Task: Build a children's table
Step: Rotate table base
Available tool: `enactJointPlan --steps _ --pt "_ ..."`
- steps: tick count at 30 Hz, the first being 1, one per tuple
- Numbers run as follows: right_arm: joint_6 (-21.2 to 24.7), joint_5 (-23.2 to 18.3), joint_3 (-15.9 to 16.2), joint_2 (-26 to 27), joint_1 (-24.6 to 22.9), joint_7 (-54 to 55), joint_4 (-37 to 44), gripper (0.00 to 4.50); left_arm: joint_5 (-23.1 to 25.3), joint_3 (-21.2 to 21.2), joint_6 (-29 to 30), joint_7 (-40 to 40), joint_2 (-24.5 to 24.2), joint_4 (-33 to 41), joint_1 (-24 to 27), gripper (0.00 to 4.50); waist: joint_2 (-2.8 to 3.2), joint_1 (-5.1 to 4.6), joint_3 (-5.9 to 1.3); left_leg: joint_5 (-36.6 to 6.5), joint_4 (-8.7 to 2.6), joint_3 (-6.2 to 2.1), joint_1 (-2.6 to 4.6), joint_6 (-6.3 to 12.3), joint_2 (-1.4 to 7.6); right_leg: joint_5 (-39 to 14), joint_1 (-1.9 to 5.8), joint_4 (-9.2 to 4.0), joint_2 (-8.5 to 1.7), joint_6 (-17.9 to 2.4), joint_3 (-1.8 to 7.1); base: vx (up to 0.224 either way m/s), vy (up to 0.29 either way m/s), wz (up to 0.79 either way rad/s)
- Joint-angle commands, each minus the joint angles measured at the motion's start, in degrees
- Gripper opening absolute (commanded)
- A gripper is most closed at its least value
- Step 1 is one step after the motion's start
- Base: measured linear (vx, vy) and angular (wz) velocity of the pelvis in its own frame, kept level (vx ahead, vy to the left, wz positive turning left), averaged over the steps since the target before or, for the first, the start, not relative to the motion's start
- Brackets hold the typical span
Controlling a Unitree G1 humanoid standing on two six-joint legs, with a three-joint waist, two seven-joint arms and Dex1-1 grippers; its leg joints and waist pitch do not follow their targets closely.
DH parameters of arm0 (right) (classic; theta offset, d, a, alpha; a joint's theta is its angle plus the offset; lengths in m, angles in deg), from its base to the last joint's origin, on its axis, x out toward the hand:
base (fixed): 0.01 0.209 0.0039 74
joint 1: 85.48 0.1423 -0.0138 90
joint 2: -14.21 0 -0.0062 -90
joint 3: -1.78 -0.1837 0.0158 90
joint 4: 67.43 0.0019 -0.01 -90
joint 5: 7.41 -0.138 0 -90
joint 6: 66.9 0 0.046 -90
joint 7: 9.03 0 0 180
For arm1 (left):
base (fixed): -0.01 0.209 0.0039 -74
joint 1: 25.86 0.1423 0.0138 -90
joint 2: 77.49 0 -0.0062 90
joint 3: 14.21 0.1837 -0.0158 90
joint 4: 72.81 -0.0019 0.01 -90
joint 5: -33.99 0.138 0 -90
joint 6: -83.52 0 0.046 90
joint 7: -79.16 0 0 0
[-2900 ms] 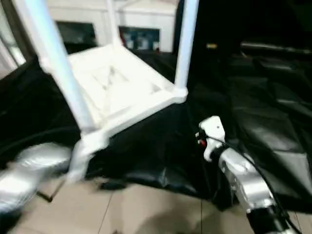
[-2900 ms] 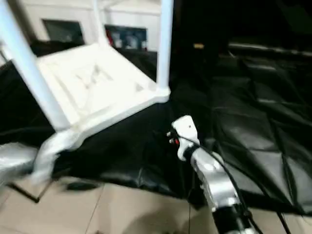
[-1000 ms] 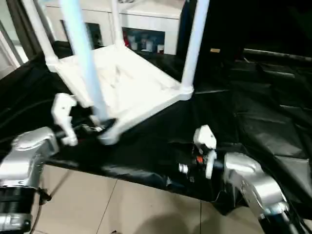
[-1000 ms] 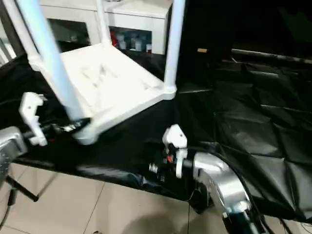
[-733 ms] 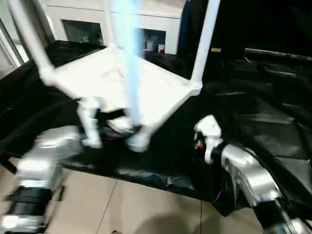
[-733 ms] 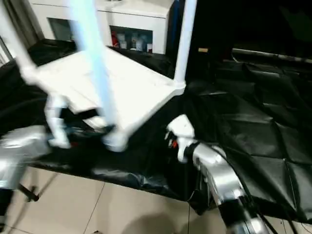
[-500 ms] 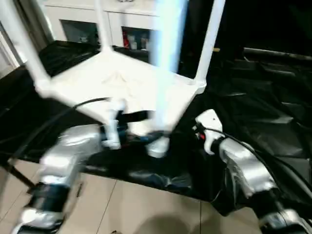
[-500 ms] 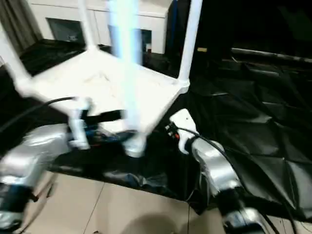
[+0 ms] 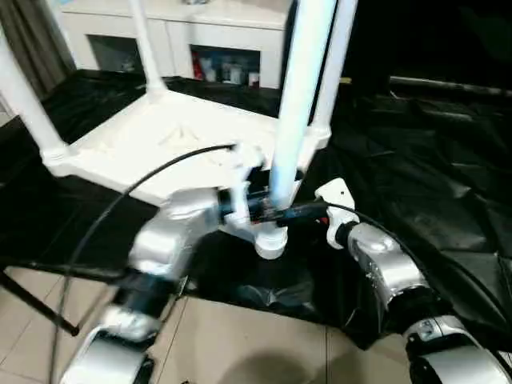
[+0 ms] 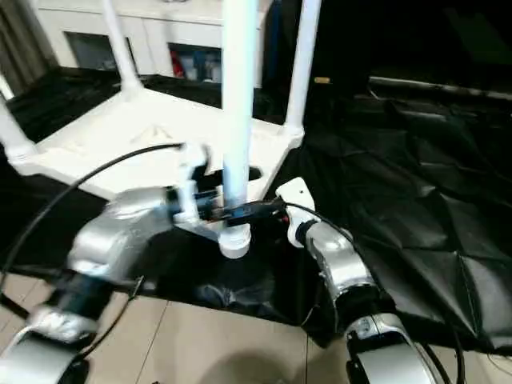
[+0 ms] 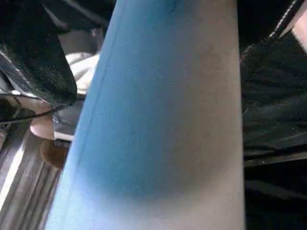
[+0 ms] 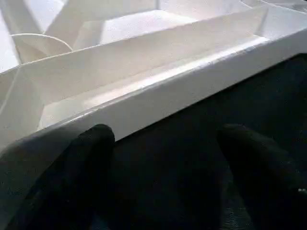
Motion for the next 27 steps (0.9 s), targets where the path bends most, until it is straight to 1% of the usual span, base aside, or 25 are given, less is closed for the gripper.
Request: enactJointPlan --steps 1,4,5,6,7,8,9,10,11,12,13,14,15,16,17,18,20,21,23,24,25,27 --pt "-2.08 -0.43 1.56 2.48 1.87 -2.35 -0.48 3.96 1.08 4.86 -2.06 -0.42 4.12 -0.81 -2.05 4.47 0.35 0.32 -4.29 -7.21 -3.10 0.22 -0.31 3.45 0.42 -4.61 4.08 -3.61 -3.48 -14.27 2.33 0.000 0.000 0.00" --pt "-3.38 -0.20 0.84 2.54 2.16 -2.15 -2.37 3.96 2.74 5.75 -3.89 0.40 6.20 -3.13 -2.51 4.47 0.27 0.35 -4.33 -8.01 -3.04 0.24 -0.21 4.07 0.48 -5.55 4.12 -3.82 -3.61 -14.54 2.27 0.000 0.000 0.00" --pt "-3.38 -0.20 0.84 2.54 2.16 -2.15 -2.37 3.96 2.74 5.75 -3.89 0.40 6.20 -3.13 -2.51 4.47 0.23 0.30 -4.29 -8.25 -3.04 0.26 -0.24 4.10 0.46 -6.00 4.10 -3.85 -3.62 -14.57 2.27 0.000 0.000 0.00" --pt "-3.73 -0.06 0.55 2.40 2.22 -1.50 -2.70 3.96 3.77 6.05 -5.33 1.20 6.78 -4.12 -2.66 4.47 0.45 0.31 -4.28 -8.47 -3.07 0.20 -0.23 4.08 0.50 -6.34 4.13 -3.87 -3.67 -14.59 2.24 0.000 0.000 0.00" --pt "-4.45 -0.14 -0.26 2.20 2.29 -1.13 -3.08 3.96 6.00 6.15 -7.58 3.74 7.63 -6.45 -3.26 4.47 0.53 0.28 -4.24 -8.91 -3.07 0.20 -0.13 4.07 0.50 -6.88 4.08 -3.96 -3.61 -14.46 2.23 0.000 0.000 0.00" --pt "-4.89 -0.12 -0.64 1.95 2.36 -0.93 -3.25 3.96 7.22 5.73 -9.20 5.35 7.93 -8.15 -3.90 4.47 0.48 0.17 -4.22 -9.38 -3.04 0.24 -0.08 4.12 0.52 -7.13 4.01 -4.13 -3.50 -14.26 2.23 0.000 0.000 0.00" --pt "-4.99 -0.12 -0.70 1.90 2.38 -0.91 -3.29 3.96 7.44 5.62 -9.52 5.66 7.98 -8.50 -4.04 4.47 0.59 0.28 -4.26 -9.44 -3.07 0.15 -0.06 4.11 0.52 -7.21 4.06 -4.11 -3.55 -14.26 2.20 0.000 0.000 0.00" --pt "-5.55 -0.15 -1.22 1.59 2.47 -0.81 -3.56 3.96 8.68 4.58 -11.18 7.72 8.23 -10.64 -4.97 4.47 0.70 0.33 -4.27 -9.71 -3.08 0.12 -0.04 4.09 0.52 -7.18 4.05 -4.13 -3.53 -14.27 2.19 0.000 0.000 0.00" --pt "-5.55 -0.15 -1.22 1.59 2.47 -0.81 -3.56 3.96 8.68 4.58 -11.18 7.72 8.23 -10.64 -4.97 4.47 0.45 0.29 -4.23 -10.12 -3.08 0.13 -0.10 4.05 0.47 -7.50 4.16 -4.14 -3.53 -14.20 2.14 0.000 0.000 0.00" --pt "-5.84 -0.39 -2.07 0.99 2.31 -1.17 -3.24 3.96 10.26 3.25 -13.45 9.60 7.45 -12.95 -6.28 4.47 0.59 0.28 -4.23 -10.11 -3.10 0.05 -0.26 4.12 0.43 -7.78 4.26 -4.14 -3.57 -14.10 2.10 0.000 0.000 0.00" --pt "-5.94 -0.40 -2.37 0.72 2.24 -1.26 -3.05 3.96 10.70 2.71 -14.44 9.98 7.10 -13.74 -6.74 4.47 0.49 0.24 -4.29 -10.03 -3.03 0.06 -0.23 4.29 0.34 -8.30 4.24 -4.25 -3.55 -13.56 2.07 0.000 0.000 0.00" --pt "-5.89 -0.56 -2.68 0.01 1.87 -1.68 -2.18 3.96 10.45 1.70 -14.68 9.84 6.20 -14.09 -7.17 4.47 0.78 0.28 -4.31 -9.33 -2.96 -0.01 -0.39 4.46 0.31 -7.86 4.34 -4.07 -3.69 -13.70 2.10 0.000 0.000 0.00" --pt "-5.99 -0.62 -2.87 -0.38 1.70 -1.95 -1.84 3.96 10.25 1.09 -14.82 9.67 5.77 -14.35 -7.40 4.47 0.58 0.29 -4.32 -9.20 -2.87 0.10 -0.35 4.79 0.24 -7.78 4.27 -4.18 -3.61 -13.88 2.07 0.000 0.000 0.00" --pt "-6.20 -0.32 -2.87 -1.33 1.13 -1.97 -0.70 3.96 9.79 0.49 -14.77 8.58 4.66 -13.95 -7.27 4.47 0.54 0.34 -4.38 -8.88 -2.83 0.11 -0.32 5.04 0.29 -7.38 4.26 -4.08 -3.66 -14.11 2.12 0.000 0.000 0.00" --pt "-6.28 -0.11 -3.03 -2.53 0.27 -2.18 0.94 3.96 9.52 0.13 -14.85 6.67 3.07 -13.36 -6.87 4.47 0.55 0.43 -4.31 -8.09 -2.81 0.14 -0.50 5.49 0.21 -6.98 4.31 -4.02 -3.61 -14.26 2.10 0.000 0.000 0.00" --pt "-6.06 -0.10 -3.26 -3.44 -0.55 -2.43 2.44 3.96 9.52 0.25 -14.66 5.01 1.76 -12.74 -6.32 4.47 0.58 0.58 -4.30 -7.61 -2.83 0.09 -0.52 5.88 0.27 -6.92 4.32 -3.98 -3.65 -13.98 2.11 0.000 0.000 0.00" --pt "-6.04 0.32 -3.26 -4.83 -1.77 -2.87 4.68 3.96 8.99 0.94 -13.13 1.45 -0.25 -11.21 -5.13 4.47 0.86 0.75 -4.32 -7.44 -2.83 0.15 -0.26 6.13 0.39 -7.19 4.07 -3.95 -3.62 -13.90 2.12 0.000 0.000 0.00" --pt "-5.45 -0.01 -3.13 -5.56 -2.73 -4.35 6.47 3.96 8.76 1.68 -11.92 -0.80 -1.57 -10.15 -4.26 4.47 0.91 0.77 -4.27 -7.58 -2.83 0.17 -0.25 6.09 0.44 -7.48 3.98 -3.94 -3.66 -14.00 2.14 0.000 0.000 0.00" --pt "-4.72 -0.42 -2.97 -6.48 -3.96 -6.28 8.73 3.96 8.92 2.82 -10.69 -3.40 -3.33 -9.23 -3.31 4.47 1.26 1.04 -4.16 -8.73 -2.94 0.31 -0.04 5.94 0.56 -9.30 3.71 -4.10 -3.51 -13.82 2.13 0.000 0.000 0.00" --pt "-3.55 -1.15 -2.57 -7.67 -5.54 -9.11 11.60 3.96 10.61 4.51 -11.20 -5.25 -5.58 -9.34 -2.58 4.47 1.39 1.22 -4.18 -9.05 -2.96 0.28 0.08 5.73 0.58 -9.67 3.64 -4.14 -3.55 -13.66 2.12 0.000 0.000 0.00" --pt "-2.70 -1.70 -2.25 -8.50 -6.61 -11.13 13.55 3.96 12.02 5.71 -11.97 -6.23 -7.11 -9.66 -2.18 4.47 1.50 1.37 -4.10 -9.98 -3.13 0.30 0.23 5.69 0.72 -9.85 3.57 -4.27 -3.35 -13.27 2.18 0.000 0.000 0.00" --pt "-0.76 -2.65 -1.11 -11.34 -9.43 -15.97 18.75 3.96 15.24 7.82 -13.30 -8.06 -10.44 -11.59 -1.87 4.47 1.29 1.61 -4.09 -10.71 -3.22 0.26 0.31 5.47 0.75 -10.06 3.60 -4.27 -3.25 -12.53 2.19 0.000 0.000 0.00"
